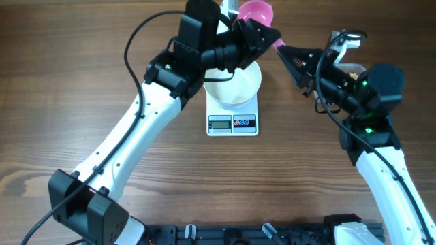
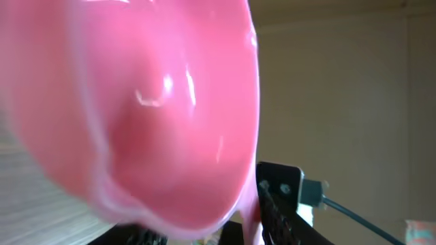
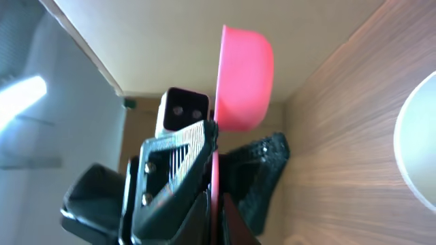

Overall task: Scoop item into bowl and weigh 150g on scale
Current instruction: 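Open the left gripper and pull the right gripper away with the scoop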

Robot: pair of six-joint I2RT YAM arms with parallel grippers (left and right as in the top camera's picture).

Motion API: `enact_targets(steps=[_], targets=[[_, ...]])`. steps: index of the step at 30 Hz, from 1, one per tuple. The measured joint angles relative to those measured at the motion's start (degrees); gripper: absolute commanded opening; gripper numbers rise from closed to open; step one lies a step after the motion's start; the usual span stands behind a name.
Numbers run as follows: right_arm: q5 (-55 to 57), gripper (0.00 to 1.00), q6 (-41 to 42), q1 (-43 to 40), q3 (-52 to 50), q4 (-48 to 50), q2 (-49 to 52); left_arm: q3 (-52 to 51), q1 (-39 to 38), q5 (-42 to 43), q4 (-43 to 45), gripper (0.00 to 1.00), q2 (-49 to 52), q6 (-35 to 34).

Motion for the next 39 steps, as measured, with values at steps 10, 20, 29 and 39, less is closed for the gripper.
enact_targets(steps=[10,20,29,39], targets=[[-2.2,0.04,-4.5,-2.9,0.0,-3.2,0.0,0.0,3.3,0.0,1.9,0.46,0.0,1.4],[-4.3,0.04,-0.2,-3.0,0.0,-3.5,0.0,0.0,3.3,0.2,3.9,0.49,0.0,1.4],[-5.3,0.04,3.0,-3.0,0.0,-0.6,0.0,0.0,4.1,0.2,3.8,0.49,0.0,1.4],[-8.2,0.04,3.1,-6.1,0.0,-0.2,0.0,0.0,9.3,-0.4,-1.0,0.49,0.0,1.4]])
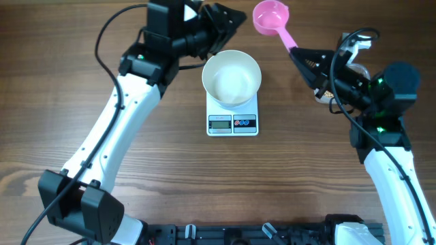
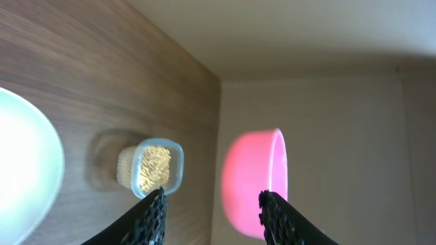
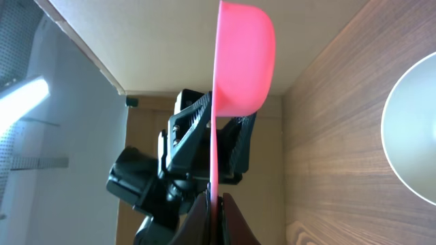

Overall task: Scoop item into bowl and weigh 150g on scale
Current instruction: 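Open the left gripper and pull the right gripper away with the scoop, then carry the scoop with the right gripper over the soybean tub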

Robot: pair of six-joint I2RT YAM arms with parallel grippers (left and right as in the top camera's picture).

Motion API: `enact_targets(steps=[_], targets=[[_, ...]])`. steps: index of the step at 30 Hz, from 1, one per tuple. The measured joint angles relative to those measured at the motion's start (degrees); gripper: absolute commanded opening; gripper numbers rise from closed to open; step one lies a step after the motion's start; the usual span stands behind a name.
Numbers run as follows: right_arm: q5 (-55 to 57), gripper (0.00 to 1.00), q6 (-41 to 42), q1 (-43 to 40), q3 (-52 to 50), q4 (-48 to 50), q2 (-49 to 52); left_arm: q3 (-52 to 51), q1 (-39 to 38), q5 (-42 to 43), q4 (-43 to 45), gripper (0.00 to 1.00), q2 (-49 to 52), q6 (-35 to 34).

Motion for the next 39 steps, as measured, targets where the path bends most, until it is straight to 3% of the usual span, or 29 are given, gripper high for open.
enact_targets(steps=[10,15,18,25,30,35,39], targets=[[-5.9,0.04,-6.9,-0.1,0.0,-2.3,0.0,0.0,0.9,0.5,1.8,0.57,0.0,0.2],[-6.1,0.05,-11.5,-0.1,0.0,-6.5,0.0,0.0,1.0,1.1,2.6,0.67,0.0,5.4],[-5.7,0.05,-13.1,-0.1,0.0,-6.9,0.1,0.0,1.7,1.3,1.6,0.68,0.0,8.4],[-4.4,0.05,-15.7,-1.0,0.2,-8.2,0.1,0.0,4.2,-6.1,-10.2,0.68,-1.4,17.4],[-2.4,0.05,-19.7,-2.9,2.8,-16.0,0.1,0.0,5.7,-12.5,-18.9,0.68,-7.3,25.4],[5.0,0.05,-28.5,-2.9,11.5,-33.5,0.1,0.2,5.8,-14.1,-27.4,0.59,-12.0,31.4],[15.2,0.05,-37.6,-2.9,21.6,-49.3,0.3,0.1,5.2,-14.1,-35.8,0.19,-12.2,34.3]])
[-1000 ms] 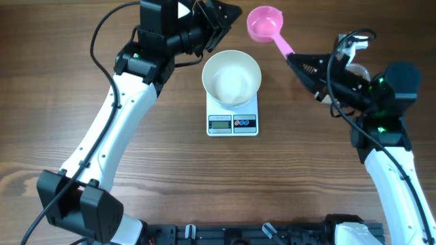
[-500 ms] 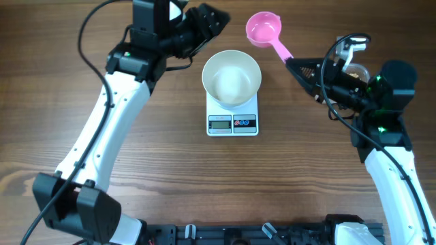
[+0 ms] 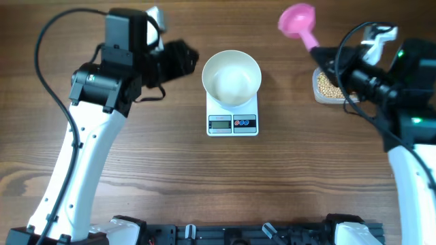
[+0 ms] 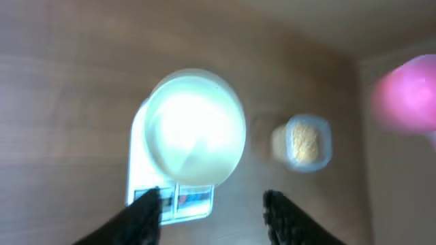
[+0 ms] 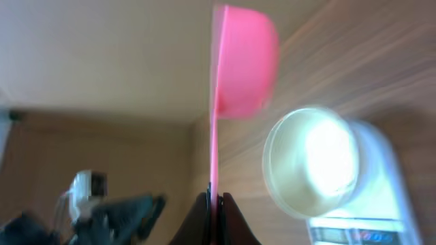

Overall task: Scoop item into bowl and weigh 150g on scale
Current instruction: 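Carry the scoop with the right gripper over the soybean tub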

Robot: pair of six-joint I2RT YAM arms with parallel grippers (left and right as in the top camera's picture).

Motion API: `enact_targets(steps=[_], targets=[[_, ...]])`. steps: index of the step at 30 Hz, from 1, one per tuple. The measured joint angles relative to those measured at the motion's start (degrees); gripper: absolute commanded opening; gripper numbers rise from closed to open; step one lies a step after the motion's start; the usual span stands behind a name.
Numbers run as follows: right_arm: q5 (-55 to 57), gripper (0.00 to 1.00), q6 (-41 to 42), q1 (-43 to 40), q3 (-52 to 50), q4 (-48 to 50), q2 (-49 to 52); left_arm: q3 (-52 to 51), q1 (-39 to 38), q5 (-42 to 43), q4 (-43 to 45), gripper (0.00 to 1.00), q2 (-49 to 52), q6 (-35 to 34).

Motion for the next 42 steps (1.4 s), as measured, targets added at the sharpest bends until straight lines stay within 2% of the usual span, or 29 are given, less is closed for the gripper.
enact_targets(steps=[1,5,10,17,22,28,35,42], targets=[[3.5,0.05,-2.6,0.0,2.9,-3.8,0.1,0.0,-0.4,0.0,-1.7,0.04,0.1,0.4],[16.8,0.05,-11.3,0.0,13.1,-14.7,0.4,0.0,-3.0,0.1,-5.6,0.04,0.1,1.8],[27.7,0.05,-18.6,0.0,17.9,-21.4,1.3,0.0,-8.2,0.0,-5.9,0.04,0.1,1.9],[32.3,0.04,-24.5,0.0,18.0,-32.5,7.4,0.0,-15.1,-2.9,-5.9,0.04,2.1,1.9],[33.2,0.04,-26.1,0.0,18.0,-38.4,10.1,0.0,-16.8,-4.8,-6.0,0.04,4.9,1.5],[33.6,0.04,-27.4,0.0,18.0,-42.4,10.2,-0.1,-16.7,-5.3,-7.6,0.04,7.5,-1.4],[35.7,0.04,-33.6,0.0,18.0,-40.9,10.2,-0.5,-18.7,-7.0,-9.0,0.04,7.7,-1.8],[38.3,0.04,-35.4,0.0,18.0,-39.3,10.2,-7.6,-21.4,-8.0,-7.3,0.04,7.7,-1.8]])
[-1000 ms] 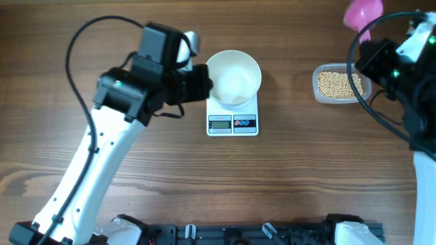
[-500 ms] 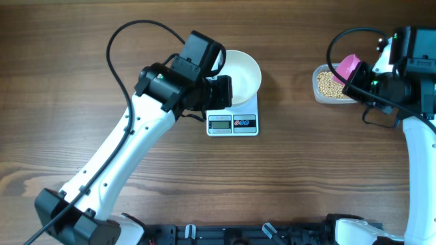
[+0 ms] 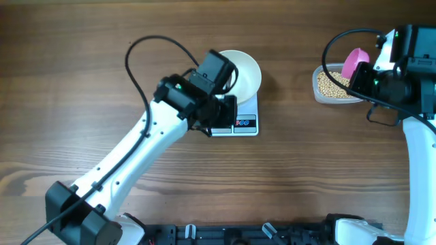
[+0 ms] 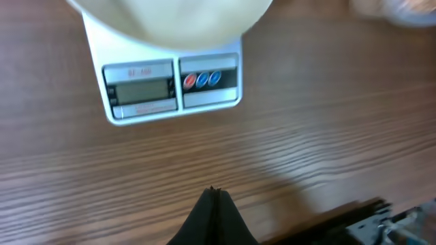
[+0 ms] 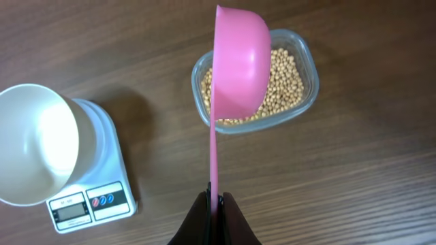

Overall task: Scoop item into bowl and weigh 150g on scale
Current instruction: 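Carry the scoop with the right gripper over the soybean tub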

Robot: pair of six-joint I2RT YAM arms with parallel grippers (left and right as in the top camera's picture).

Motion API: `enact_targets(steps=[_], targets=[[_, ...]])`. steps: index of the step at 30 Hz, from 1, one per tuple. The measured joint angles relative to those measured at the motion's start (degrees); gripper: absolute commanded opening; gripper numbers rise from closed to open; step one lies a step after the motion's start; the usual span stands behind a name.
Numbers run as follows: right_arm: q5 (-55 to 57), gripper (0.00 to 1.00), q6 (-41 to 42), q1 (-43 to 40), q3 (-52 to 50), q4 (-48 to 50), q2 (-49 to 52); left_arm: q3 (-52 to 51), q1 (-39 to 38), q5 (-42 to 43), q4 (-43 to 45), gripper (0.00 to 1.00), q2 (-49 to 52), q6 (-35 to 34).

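A white bowl (image 3: 244,71) stands on the white scale (image 3: 244,124); the scale's display (image 4: 139,91) faces the table's front. My left gripper (image 4: 214,192) is shut with nothing in it and hovers over the wood just in front of the scale. My right gripper (image 5: 214,199) is shut on the thin handle of the pink scoop (image 5: 238,64). The scoop's cup (image 3: 354,62) hangs on edge above the clear container of soybeans (image 5: 289,82). In the right wrist view the bowl (image 5: 30,146) looks to hold nothing.
The container of soybeans (image 3: 330,85) sits at the back right of the wooden table (image 3: 306,177), right of the scale. My left arm (image 3: 146,146) reaches across the table's middle and covers the scale's left half in the overhead view.
My left gripper was open to the left of the bowl; now it is shut at the scale's front. My right gripper has brought the scoop from behind the container to above the beans.
First both grippers met at the pink scoop behind the bowl. Then the left one stood open and apart from it, the scoop in the right. Then the left was far left and the right farther right. Now the scoop is over the beans.
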Motion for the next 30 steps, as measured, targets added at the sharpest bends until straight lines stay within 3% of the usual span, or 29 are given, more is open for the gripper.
enact_targets(steps=[9,21,30], targets=[[0.7,0.04,0.0,0.0,0.0,1.1,0.0,-9.3,-2.8,-0.1,12.5,0.04,0.7,0.0],[0.7,0.04,0.0,0.0,0.0,0.4,0.0,-10.1,-3.7,-0.4,19.2,0.04,12.3,0.0],[0.7,0.04,0.2,0.0,0.0,1.4,0.0,-10.2,-3.7,-9.2,24.5,0.04,13.0,0.0]])
